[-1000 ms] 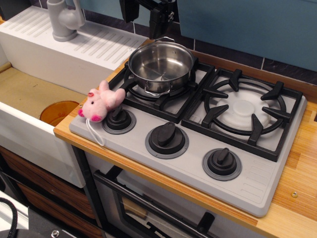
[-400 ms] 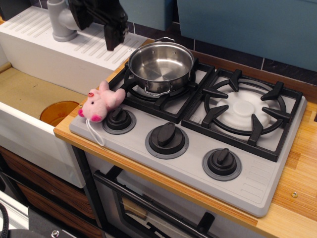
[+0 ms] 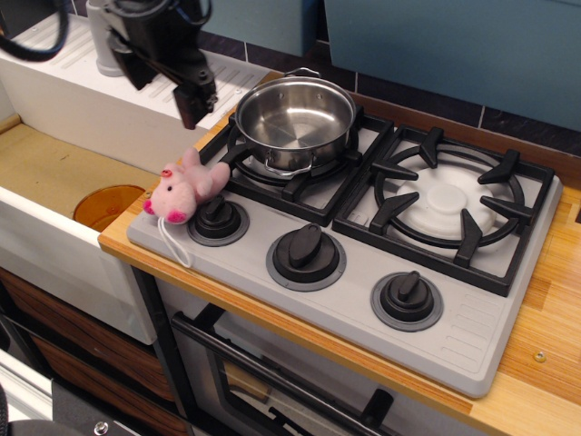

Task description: Put pan on stove and put stuffedpig in pan

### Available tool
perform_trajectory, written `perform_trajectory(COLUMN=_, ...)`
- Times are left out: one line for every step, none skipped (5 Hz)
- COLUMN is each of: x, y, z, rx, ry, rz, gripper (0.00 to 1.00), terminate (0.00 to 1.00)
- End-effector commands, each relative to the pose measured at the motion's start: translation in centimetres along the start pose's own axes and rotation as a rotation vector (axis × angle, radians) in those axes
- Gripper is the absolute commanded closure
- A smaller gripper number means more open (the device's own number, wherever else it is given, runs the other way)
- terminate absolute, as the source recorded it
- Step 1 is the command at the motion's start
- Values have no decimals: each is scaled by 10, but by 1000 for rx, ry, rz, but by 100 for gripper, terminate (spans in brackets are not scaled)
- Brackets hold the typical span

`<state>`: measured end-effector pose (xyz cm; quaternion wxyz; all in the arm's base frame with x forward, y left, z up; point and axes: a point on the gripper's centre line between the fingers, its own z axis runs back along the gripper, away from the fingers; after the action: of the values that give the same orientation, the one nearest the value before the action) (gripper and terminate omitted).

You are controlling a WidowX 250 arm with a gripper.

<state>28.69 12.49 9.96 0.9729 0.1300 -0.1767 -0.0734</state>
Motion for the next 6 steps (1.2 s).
perform_trajectory(x=-6, y=-4, z=9, rx=29, ry=-78, rz=23, gripper=0, terminate=0)
perform_trajectory(x=-11, y=-7, z=6, rx=29, ry=-92, rz=24, gripper=0, terminate=0)
perform_trajectory(x=-18, y=-12, z=0, rx=33, ry=-95, rz=35, gripper=0, terminate=0)
perform_trajectory(x=-24, y=-18, z=-9, rx=16, ry=-102, rz=50, gripper=0, terminate=0)
perform_trajectory(x=-31, y=-22, z=-16, rx=-4, ry=-90, rz=60, gripper=0, terminate=0)
perform_trajectory(x=-32, y=-21, z=-25, rx=-26, ry=-77, rz=63, gripper=0, terminate=0)
